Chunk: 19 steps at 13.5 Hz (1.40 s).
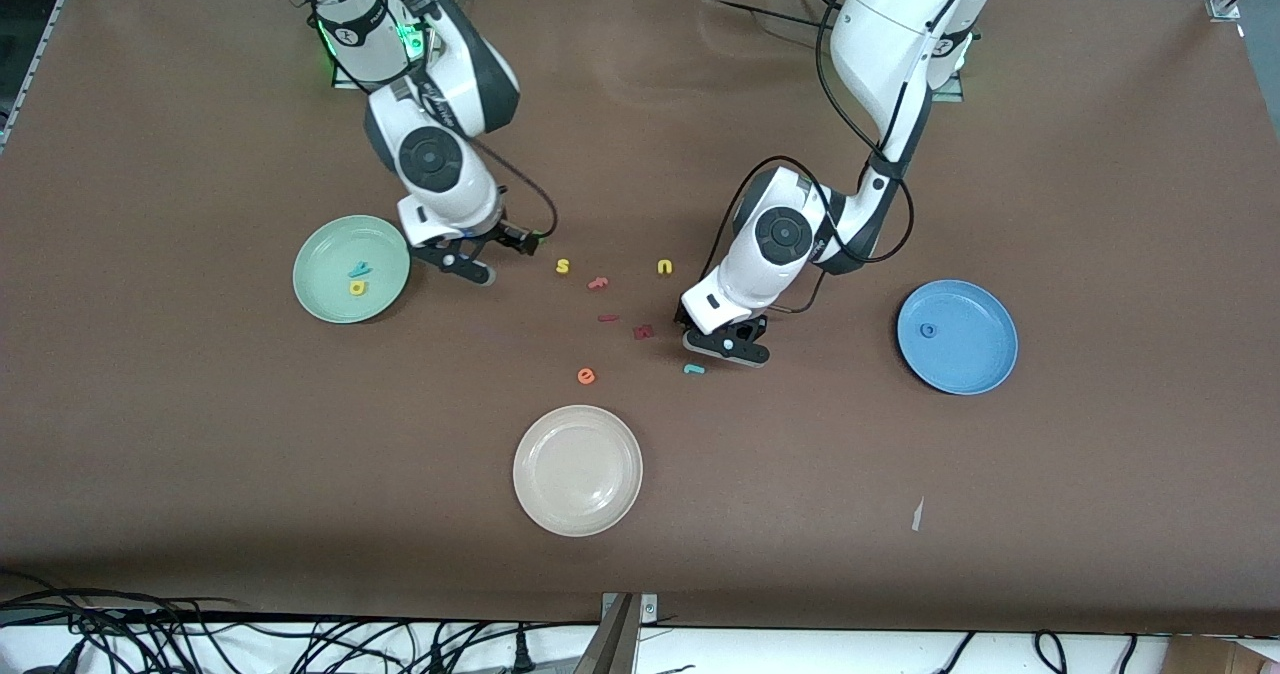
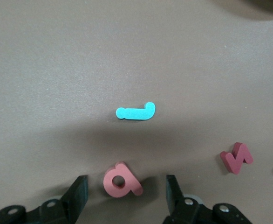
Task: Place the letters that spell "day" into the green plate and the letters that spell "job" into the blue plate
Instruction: 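Grasp the green d with the right gripper while the left gripper grasps the pink a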
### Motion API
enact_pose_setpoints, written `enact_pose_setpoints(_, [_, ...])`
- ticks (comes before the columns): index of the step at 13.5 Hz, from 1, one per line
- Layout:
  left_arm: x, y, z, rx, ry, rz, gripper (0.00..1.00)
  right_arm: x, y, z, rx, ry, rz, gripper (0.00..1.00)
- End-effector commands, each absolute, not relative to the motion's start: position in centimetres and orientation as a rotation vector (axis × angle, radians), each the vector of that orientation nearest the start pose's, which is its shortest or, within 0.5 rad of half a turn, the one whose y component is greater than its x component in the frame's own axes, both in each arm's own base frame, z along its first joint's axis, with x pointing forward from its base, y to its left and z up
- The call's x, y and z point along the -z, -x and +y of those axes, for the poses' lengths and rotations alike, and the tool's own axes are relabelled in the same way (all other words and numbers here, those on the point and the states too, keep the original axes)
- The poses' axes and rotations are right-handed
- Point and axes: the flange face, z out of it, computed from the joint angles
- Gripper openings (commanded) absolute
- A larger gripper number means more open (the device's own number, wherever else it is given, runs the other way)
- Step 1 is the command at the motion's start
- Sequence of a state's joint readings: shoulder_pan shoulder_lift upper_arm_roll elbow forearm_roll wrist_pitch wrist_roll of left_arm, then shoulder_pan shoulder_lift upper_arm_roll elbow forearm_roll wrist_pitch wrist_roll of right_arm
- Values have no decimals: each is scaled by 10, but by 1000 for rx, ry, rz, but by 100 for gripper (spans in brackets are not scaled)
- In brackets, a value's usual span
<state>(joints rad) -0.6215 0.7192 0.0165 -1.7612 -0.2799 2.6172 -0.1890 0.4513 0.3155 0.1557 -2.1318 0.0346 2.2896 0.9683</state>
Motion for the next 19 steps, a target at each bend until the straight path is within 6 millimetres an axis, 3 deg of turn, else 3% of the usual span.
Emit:
enact_pose_setpoints(1, [-166, -559, -381, 137, 3306, 317, 74, -220, -439, 326, -272, 3099, 646, 99])
enact_pose_setpoints(4, [-166, -558, -382, 137, 3305, 325, 61, -191, -427, 343, -257, 3088, 609, 93])
enact_pose_setpoints(7, [-162, -558, -381, 131, 3303, 324, 61, -166, -424, 344, -235, 3063, 618, 92])
enact_pose_setpoints(9, [-161, -557, -382, 126, 3301, 331, 59, -164, -421, 343, -241, 3069, 616, 87])
enact_pose_setpoints(10, [-161, -556, -382, 127, 3300, 332, 52, -164, -419, 342, -244, 3071, 616, 82])
enact_pose_setpoints(12, [-160, -557, -380, 126, 3298, 336, 37, -164, -419, 342, -243, 3072, 614, 60])
enact_pose_setpoints(14, [-160, -557, -380, 129, 3294, 340, 30, -166, -420, 342, -236, 3071, 611, 29])
enact_pose_setpoints(15, [-160, -557, -380, 132, 3287, 354, 30, -168, -421, 342, -231, 3070, 609, 19])
enact_pose_setpoints(16, [-161, -559, -378, 140, 3279, 361, 30, -170, -421, 342, -227, 3069, 606, 14])
enact_pose_setpoints(19, [-166, -561, -375, 144, 3275, 351, 24, -197, -432, 340, -176, 3057, 589, 12])
